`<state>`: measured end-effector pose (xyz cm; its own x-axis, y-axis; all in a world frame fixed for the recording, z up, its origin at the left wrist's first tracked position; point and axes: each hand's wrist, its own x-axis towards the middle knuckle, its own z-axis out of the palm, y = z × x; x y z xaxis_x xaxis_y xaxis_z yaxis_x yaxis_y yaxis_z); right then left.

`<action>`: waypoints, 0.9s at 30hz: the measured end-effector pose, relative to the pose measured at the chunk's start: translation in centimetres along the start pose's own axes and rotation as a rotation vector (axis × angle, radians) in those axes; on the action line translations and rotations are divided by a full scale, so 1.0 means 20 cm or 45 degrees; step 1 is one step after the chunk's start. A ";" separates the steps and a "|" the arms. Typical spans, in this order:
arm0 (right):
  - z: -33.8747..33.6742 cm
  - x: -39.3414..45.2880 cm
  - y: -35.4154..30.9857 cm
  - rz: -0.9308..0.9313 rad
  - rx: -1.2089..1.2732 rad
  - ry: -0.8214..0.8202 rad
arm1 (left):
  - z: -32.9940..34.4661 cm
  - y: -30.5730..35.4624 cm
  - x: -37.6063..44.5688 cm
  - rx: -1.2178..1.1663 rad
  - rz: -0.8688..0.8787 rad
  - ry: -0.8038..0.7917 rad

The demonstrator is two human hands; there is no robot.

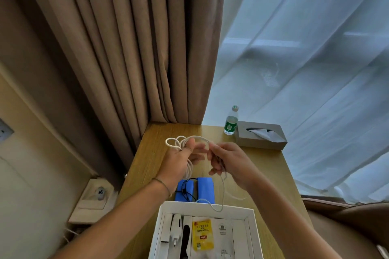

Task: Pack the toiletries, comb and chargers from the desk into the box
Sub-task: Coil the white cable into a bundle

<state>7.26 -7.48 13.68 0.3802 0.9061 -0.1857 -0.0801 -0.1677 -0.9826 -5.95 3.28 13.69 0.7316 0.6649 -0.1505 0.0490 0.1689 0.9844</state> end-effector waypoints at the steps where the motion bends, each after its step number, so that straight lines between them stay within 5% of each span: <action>1: 0.04 0.01 0.01 0.038 -0.023 0.043 | 0.02 -0.01 0.00 -0.100 -0.046 0.029; 9: 0.22 -0.04 0.14 0.203 -0.139 -0.206 | -0.04 0.08 0.07 -0.488 -0.074 0.137; 13: 0.13 -0.12 0.13 0.293 -0.309 -0.293 | -0.15 0.08 0.10 0.060 0.190 0.143; 16: 0.02 -0.15 0.03 0.266 -0.302 -0.283 | -0.18 0.06 0.06 0.541 0.337 -0.096; 21: -0.08 -0.11 -0.15 0.103 -0.470 -0.202 | -0.15 -0.05 0.01 1.123 0.213 -0.543; 24: -0.10 -0.07 -0.18 -0.061 -0.452 -0.017 | -0.10 -0.11 -0.02 0.891 0.158 -0.636; 27: -0.06 -0.05 -0.14 -0.124 -0.262 0.107 | -0.07 -0.08 -0.04 0.389 0.109 -0.481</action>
<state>8.15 -8.44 16.71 0.4530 0.8878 -0.0815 0.1470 -0.1645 -0.9754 -7.45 3.52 12.16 0.9345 0.3469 -0.0802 0.1339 -0.1338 0.9819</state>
